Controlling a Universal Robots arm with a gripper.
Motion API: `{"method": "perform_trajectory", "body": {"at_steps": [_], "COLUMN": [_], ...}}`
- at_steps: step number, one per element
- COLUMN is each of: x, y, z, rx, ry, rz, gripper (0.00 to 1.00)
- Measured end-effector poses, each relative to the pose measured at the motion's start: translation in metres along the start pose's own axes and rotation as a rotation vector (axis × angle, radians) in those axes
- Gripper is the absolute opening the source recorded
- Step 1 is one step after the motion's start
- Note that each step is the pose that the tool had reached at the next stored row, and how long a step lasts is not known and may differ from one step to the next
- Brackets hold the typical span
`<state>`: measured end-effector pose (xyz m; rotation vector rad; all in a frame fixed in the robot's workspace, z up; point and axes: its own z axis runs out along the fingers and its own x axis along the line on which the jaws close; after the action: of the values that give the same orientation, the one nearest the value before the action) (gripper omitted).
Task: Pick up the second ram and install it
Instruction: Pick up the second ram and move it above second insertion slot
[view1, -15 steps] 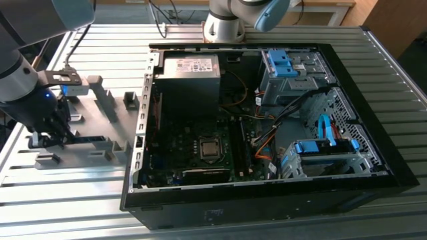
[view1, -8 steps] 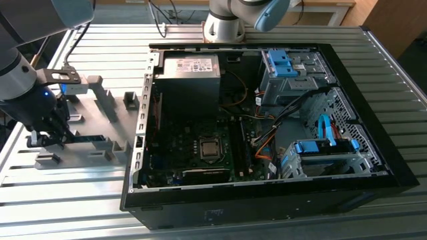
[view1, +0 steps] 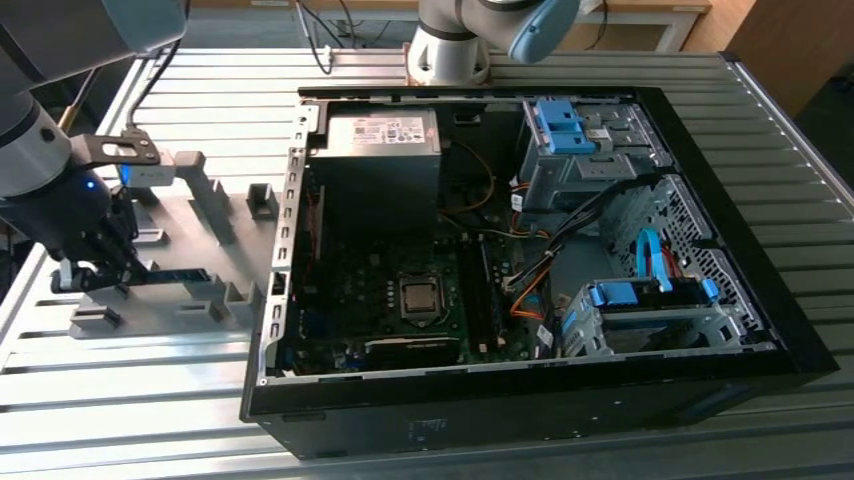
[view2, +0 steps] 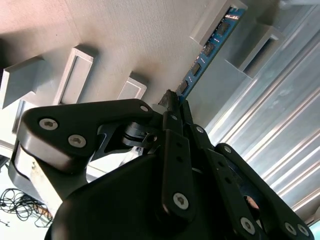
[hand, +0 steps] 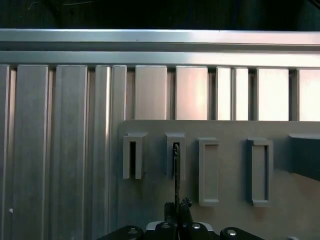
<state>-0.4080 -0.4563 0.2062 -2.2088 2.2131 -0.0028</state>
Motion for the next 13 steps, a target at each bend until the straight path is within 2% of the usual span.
{"method": "perform_trajectory", "body": {"at_steps": [13], "x": [-0.0001], "y": [-0.0001], "z": [-0.0071], "rx": [0.0001], "ry": [-0.0001], "rz": [0.000], "gripper": [0.14]}}
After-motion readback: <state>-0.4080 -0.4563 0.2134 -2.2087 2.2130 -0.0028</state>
